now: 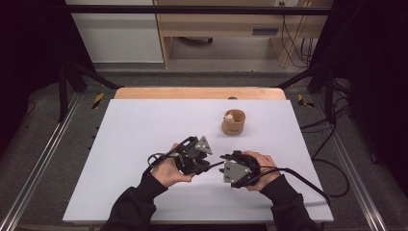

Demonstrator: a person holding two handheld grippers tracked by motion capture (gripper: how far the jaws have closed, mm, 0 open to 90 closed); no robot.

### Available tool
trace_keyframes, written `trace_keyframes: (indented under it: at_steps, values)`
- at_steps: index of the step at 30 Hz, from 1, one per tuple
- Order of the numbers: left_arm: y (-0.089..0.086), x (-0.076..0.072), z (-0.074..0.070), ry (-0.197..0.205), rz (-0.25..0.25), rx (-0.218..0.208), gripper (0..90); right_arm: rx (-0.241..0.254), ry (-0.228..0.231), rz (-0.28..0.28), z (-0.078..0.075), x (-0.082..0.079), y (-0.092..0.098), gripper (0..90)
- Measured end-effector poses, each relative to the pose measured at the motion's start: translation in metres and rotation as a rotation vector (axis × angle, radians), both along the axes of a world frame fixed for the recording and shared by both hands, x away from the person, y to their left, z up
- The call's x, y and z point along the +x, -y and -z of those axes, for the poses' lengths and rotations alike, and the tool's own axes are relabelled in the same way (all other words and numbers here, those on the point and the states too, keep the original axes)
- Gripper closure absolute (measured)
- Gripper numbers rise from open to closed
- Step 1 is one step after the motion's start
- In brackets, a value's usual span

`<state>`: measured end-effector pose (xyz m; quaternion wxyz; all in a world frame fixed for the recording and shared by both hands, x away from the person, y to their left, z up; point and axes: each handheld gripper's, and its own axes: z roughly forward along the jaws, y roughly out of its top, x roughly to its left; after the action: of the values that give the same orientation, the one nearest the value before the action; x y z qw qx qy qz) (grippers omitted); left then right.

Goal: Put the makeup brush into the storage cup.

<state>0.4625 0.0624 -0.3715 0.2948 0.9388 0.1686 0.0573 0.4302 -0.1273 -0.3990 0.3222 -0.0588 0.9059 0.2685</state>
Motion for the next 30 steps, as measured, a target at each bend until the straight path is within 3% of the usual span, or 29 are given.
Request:
trace_keyframes:
  at_steps: [8, 13, 14, 15, 20, 30]
  values:
    - [0.004, 0.000, 0.000, -0.008, 0.007, 0.002, 82.9, -0.012, -0.007, -0.011, 0.002, 0.001, -0.001, 62.3]
    - [0.007, 0.002, -0.002, -0.006, 0.023, 0.026, 82.9, -0.030, -0.012, -0.017, 0.004, 0.002, -0.003, 65.2]
    - [0.009, 0.000, -0.001, -0.018, 0.005, -0.005, 82.8, -0.038, -0.006, -0.023, 0.004, 0.002, -0.003, 66.0]
    - [0.010, 0.000, 0.000, -0.021, 0.002, -0.010, 82.9, -0.037, -0.010, -0.018, 0.004, 0.002, -0.003, 66.8]
    - [0.014, 0.000, -0.002, -0.011, 0.031, 0.026, 82.9, -0.039, -0.008, -0.020, 0.004, 0.001, -0.003, 70.2]
    - [0.018, 0.000, -0.003, -0.014, 0.037, 0.031, 82.9, -0.061, -0.010, -0.034, 0.005, 0.000, -0.003, 76.7]
